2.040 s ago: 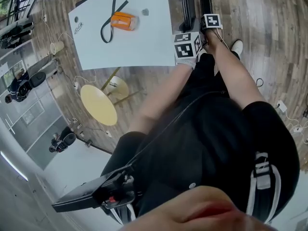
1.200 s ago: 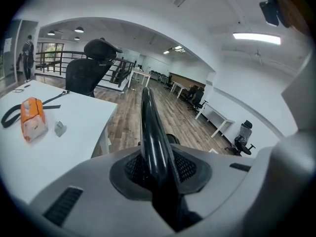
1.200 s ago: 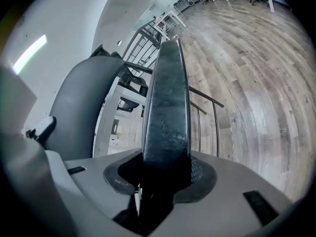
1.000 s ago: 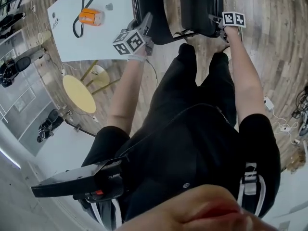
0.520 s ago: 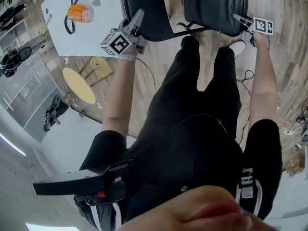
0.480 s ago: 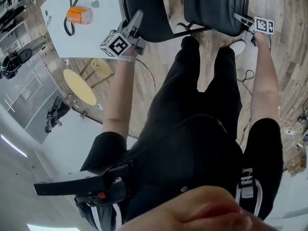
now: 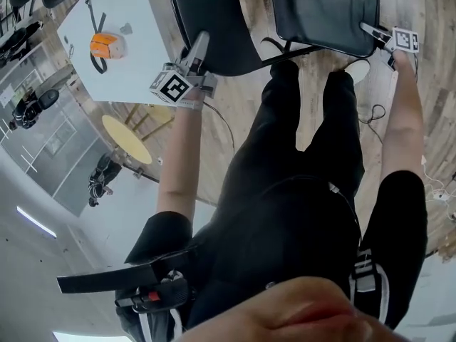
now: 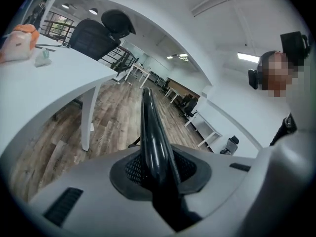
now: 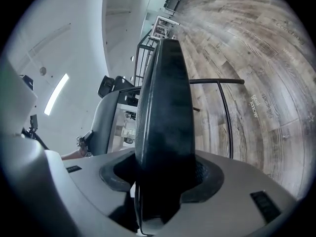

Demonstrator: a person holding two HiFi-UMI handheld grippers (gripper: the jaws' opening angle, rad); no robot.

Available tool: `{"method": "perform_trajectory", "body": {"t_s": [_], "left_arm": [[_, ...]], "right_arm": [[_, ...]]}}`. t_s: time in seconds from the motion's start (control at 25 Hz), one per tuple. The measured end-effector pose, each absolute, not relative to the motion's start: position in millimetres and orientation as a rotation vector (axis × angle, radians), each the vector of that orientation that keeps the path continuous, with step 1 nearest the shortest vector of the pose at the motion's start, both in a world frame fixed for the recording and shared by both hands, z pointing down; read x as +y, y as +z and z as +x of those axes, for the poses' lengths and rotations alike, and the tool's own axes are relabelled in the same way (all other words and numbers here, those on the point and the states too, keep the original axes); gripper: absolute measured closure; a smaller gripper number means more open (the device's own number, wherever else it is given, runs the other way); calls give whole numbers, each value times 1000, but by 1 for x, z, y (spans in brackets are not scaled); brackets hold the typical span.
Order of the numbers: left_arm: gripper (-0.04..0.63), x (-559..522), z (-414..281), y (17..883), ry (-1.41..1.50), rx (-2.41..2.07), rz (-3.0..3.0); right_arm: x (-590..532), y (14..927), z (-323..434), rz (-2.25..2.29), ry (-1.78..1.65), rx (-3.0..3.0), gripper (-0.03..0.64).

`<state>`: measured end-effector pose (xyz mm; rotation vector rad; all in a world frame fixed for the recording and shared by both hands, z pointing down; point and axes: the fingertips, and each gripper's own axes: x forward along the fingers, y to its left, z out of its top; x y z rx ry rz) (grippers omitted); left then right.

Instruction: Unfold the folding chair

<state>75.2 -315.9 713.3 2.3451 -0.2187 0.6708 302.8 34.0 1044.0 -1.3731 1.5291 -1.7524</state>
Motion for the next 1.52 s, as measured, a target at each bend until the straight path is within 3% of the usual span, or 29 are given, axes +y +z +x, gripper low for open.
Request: {"method": "perform_trajectory", "body": {"t_s": [0.6,0.76,1.08,1.24,1.52], "left_arm": [[518,-286,93,742,706,-202,2349],[516,-245,127,729,709,-211,2367],[515,-249,125,732,713,-230,2389],[394,-243,128,727,838,-164,2504],[350,-265,123,702,825,-206,2569]], "right_arm": [[73,1119,321,-1452,-1792,1465,354],[99,1112,347,-1384,-1768,1423,348],[88,1104,336,-1207,-1641,1337,337],[115,1118,362,-1481,-1707,1467,322],[132,1098,387,-1655,-1711,1484,299]]}}
